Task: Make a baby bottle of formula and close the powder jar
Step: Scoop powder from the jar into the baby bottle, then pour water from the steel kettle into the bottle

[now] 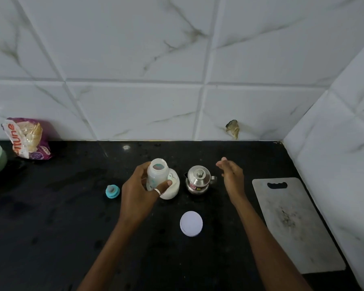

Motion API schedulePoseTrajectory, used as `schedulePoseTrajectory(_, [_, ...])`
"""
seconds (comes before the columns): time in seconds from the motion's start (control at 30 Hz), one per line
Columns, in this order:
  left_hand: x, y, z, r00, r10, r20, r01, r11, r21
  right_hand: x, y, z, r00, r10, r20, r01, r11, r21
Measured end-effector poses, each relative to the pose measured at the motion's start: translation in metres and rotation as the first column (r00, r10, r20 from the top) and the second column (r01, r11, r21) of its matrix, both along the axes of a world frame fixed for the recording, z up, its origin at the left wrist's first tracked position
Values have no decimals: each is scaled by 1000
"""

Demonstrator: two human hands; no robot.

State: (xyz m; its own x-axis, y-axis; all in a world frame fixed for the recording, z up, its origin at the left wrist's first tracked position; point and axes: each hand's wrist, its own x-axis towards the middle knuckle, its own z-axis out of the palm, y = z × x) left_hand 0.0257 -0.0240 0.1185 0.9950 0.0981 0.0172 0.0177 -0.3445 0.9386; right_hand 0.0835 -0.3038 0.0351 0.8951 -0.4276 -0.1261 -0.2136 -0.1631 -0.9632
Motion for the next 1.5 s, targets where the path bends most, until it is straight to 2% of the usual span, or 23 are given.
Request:
schedulePoseTrajectory(0.3, [-11,-17,-5,1000,4,11,-4,998,68,-13,0,-48,983,146,-111,-149,989,-16])
schedulePoseTrajectory(0.4, [-17,-18,-8,1000,2,10,-3,997,83,-11,2,-54,980,168,-105,-169,986,3])
schedulePoseTrajectory(0.6, [-29,-19,-14,1000,19,-4,-18,993,119,-6,1,-61,978,199,-65,-189,973,134])
schedulePoseTrajectory(0.77, [-33,-16,-16,1000,28,-8,-27,991,134,-3,-1,-59,969,231,-92,-203,949,241])
schedulePoseTrajectory(0.97, [-33,-12,-7,999,42,-9,-40,993,114,-5,10,-52,976,196,-94,-147,915,376])
schedulePoseTrajectory(1.23, [-23,-7,7,999,53,9,-53,997,47,-10,19,19,991,132,-30,-107,903,416])
schedulePoseTrajectory(1.5, [-8,-9,44,993,24,116,-22,1000,-22,-8,29,150,982,4,187,-79,915,395])
